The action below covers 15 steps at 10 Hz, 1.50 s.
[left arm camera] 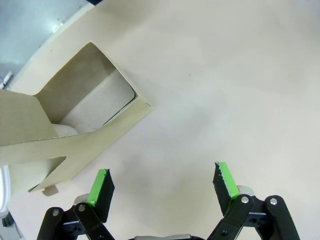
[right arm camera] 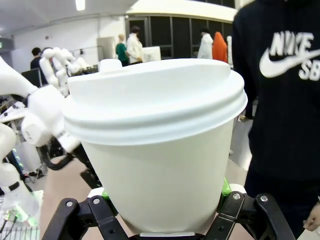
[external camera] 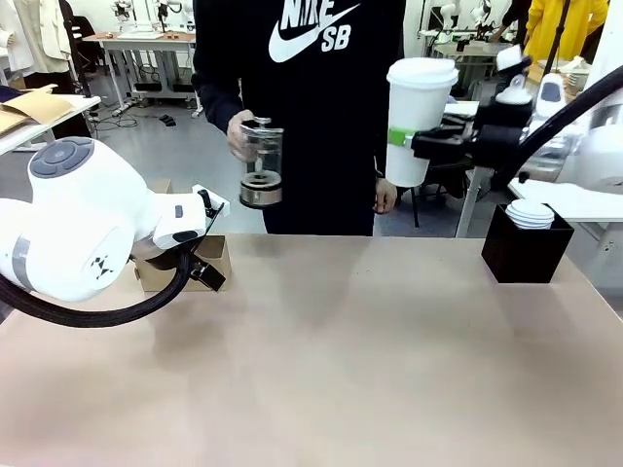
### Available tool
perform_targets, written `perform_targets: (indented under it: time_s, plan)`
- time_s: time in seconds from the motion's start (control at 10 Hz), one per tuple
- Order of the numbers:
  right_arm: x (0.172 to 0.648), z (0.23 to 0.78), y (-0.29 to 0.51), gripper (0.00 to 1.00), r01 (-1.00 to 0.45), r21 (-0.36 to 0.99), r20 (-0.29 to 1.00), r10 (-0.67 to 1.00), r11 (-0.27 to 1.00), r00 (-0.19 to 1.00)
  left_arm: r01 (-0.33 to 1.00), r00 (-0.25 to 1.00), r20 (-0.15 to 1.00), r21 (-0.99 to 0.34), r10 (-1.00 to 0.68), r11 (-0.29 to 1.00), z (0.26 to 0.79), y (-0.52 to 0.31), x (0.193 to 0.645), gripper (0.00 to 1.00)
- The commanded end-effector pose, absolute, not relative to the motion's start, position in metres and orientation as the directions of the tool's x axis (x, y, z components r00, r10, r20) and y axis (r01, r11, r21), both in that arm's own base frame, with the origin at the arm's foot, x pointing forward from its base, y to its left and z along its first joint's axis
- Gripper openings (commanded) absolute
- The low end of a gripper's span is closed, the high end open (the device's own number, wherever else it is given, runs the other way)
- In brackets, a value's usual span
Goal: Pour a drink into a cup and package it in a carrier.
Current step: When a person places the Paper Cup Lid on the 600 ml Paper Cup , lift the 600 ml Paper Cup, then position the Cup Carrier in the center of the table.
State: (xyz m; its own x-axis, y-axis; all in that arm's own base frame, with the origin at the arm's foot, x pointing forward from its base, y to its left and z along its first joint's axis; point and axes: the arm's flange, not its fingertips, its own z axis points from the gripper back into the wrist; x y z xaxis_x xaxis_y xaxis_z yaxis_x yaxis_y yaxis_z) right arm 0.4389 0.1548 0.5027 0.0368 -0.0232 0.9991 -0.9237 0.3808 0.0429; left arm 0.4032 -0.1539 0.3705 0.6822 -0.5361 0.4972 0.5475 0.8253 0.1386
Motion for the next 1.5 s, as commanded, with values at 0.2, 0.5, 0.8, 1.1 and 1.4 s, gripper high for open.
perform_targets:
  time_s: [0.2, 0.5, 0.8, 1.1, 1.4]
  plan:
    - [0.42, 0.524, 0.133, 0.8, -0.946, 0.15, 0.988, -0.079, 0.289, 0.133, 0.546, 0.684, 0.498, 0.136, -0.533, 0.827, 0.37, -0.152, 0.403, 1.0]
    - [0.416, 0.526, 0.148, 0.8, -0.923, 0.041, 0.999, -0.037, 0.383, 0.029, 0.546, 0.684, 0.498, 0.136, -0.533, 0.827, 0.37, -0.152, 0.403, 1.0]
    - [0.416, 0.526, 0.148, 0.8, -0.923, 0.041, 0.999, -0.037, 0.383, 0.029, 0.546, 0.684, 0.498, 0.136, -0.533, 0.827, 0.37, -0.152, 0.403, 1.0]
    - [0.416, 0.526, 0.148, 0.8, -0.923, 0.041, 0.999, -0.037, 0.383, 0.029, 0.546, 0.684, 0.498, 0.136, -0.533, 0.827, 0.37, -0.152, 0.403, 1.0]
    - [0.416, 0.526, 0.148, 0.8, -0.923, 0.041, 0.999, -0.037, 0.383, 0.029, 0.546, 0.684, 0.498, 0.136, -0.533, 0.827, 0.37, -0.152, 0.403, 1.0]
